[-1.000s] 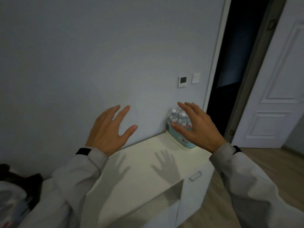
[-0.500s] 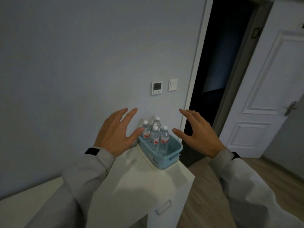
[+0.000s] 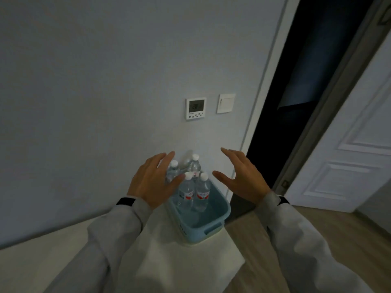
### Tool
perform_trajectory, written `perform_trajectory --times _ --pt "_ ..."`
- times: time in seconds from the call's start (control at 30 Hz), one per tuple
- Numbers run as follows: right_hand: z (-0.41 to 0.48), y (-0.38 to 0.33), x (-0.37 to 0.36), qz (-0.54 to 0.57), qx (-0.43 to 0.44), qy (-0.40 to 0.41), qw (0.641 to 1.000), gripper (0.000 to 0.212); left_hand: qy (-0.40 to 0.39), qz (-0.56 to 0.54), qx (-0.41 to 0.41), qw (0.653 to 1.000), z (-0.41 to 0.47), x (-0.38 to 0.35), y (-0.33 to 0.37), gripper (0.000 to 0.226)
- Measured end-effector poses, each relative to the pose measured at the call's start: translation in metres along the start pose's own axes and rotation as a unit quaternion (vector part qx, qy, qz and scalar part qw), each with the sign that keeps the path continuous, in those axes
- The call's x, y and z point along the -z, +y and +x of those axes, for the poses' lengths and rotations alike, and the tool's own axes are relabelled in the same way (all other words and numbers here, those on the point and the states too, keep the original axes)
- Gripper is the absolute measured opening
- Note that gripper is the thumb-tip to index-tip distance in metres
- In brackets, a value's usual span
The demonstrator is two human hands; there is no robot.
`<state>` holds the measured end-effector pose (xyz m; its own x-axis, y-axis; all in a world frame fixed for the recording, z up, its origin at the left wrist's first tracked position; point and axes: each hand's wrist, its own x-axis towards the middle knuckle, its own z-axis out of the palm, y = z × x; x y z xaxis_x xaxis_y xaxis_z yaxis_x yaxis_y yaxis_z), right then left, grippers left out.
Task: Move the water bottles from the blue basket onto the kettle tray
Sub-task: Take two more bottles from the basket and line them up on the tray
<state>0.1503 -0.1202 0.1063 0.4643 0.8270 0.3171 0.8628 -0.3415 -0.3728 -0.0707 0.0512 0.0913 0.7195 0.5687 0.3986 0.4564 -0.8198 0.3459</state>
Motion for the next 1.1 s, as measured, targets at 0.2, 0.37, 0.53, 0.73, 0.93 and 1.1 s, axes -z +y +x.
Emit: perform_trajectory --times 0.2,0.37,0.53,0.73,0.93,1.1 --pt "0.039 0.068 -0.071 0.113 -0.004 -0.104 0.988 0.08 -0.051 -0.019 0.102 0.993 0.013 -0.075 -0.007 0.071" --pt "0.052 0.101 -0.117 0.172 -0.023 -0.195 0.965 0.081 -0.1 -0.032 0.193 0.976 0.016 -0.126 -0.01 0.072" --pt "0.055 0.109 -0.147 0.214 -0.035 -0.23 0.949 0.087 -0.138 -0.091 0.261 0.951 0.018 -0.169 -0.014 0.08" --pt "0.056 0.107 -0.178 0.273 -0.049 -0.233 0.932 0.08 -0.099 -0.213 0.315 0.92 0.028 -0.208 -0.016 0.091" --pt "0.062 0.111 -0.199 0.327 -0.073 -0.221 0.916 0.08 -0.058 -0.294 0.342 0.891 0.036 -0.222 -0.018 0.089" --pt "0.07 0.12 -0.206 0.323 -0.063 -0.245 0.912 0.08 -0.044 -0.313 0.339 0.886 0.038 -0.225 -0.018 0.087"
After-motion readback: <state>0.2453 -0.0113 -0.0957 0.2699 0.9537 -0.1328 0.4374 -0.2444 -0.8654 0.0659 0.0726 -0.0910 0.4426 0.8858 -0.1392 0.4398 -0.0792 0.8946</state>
